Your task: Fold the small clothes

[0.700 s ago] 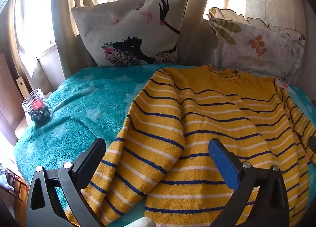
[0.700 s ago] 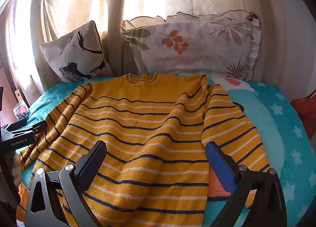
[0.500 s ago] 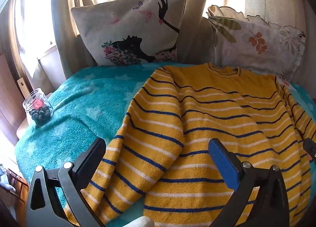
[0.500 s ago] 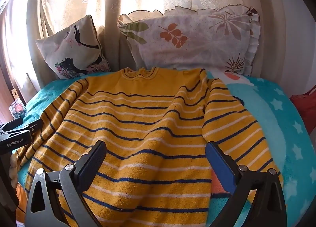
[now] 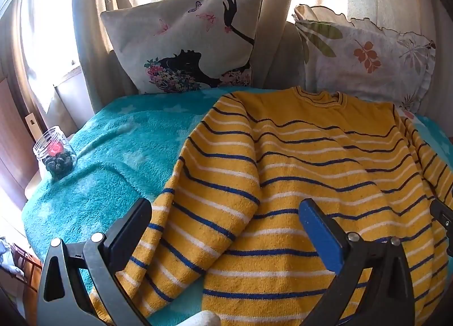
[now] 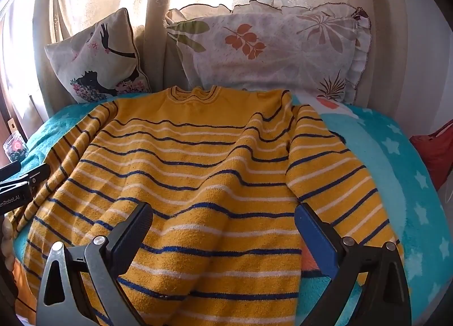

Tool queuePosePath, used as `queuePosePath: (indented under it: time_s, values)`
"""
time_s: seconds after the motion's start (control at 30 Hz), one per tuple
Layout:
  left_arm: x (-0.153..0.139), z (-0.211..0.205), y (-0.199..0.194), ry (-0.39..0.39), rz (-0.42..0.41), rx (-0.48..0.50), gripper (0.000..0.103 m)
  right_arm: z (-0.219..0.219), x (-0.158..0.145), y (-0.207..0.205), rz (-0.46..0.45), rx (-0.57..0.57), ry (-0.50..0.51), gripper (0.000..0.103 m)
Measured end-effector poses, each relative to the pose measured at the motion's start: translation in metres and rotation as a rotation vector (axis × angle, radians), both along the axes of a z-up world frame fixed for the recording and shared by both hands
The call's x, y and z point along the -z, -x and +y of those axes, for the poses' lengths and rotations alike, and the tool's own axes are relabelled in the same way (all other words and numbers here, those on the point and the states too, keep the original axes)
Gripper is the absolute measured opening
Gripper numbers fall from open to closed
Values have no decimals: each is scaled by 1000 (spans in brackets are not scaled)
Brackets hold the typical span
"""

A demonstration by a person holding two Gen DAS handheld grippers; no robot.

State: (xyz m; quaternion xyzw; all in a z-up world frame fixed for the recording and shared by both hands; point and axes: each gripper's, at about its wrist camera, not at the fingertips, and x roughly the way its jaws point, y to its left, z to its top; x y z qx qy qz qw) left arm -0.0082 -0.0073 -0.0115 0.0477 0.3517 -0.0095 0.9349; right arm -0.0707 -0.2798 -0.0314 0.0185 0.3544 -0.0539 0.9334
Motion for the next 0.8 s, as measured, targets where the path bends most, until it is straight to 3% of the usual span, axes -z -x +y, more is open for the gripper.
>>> queuePosePath:
  time_s: [0.27, 0.5, 0.7, 0.8]
  values:
    - [14, -7, -7, -9, 44, 9, 103, -8, 4, 3, 2, 16, -6, 102]
    - [42, -11, -18, -14, 133, 7, 103, -13, 12, 1, 24, 28, -20, 102]
    - [51, -7, -17, 14, 162, -11, 103, -20, 21, -2, 49, 35, -58, 102]
    - [55, -1, -16, 67, 198, -24, 103, -21, 25, -3, 59, 37, -77, 102]
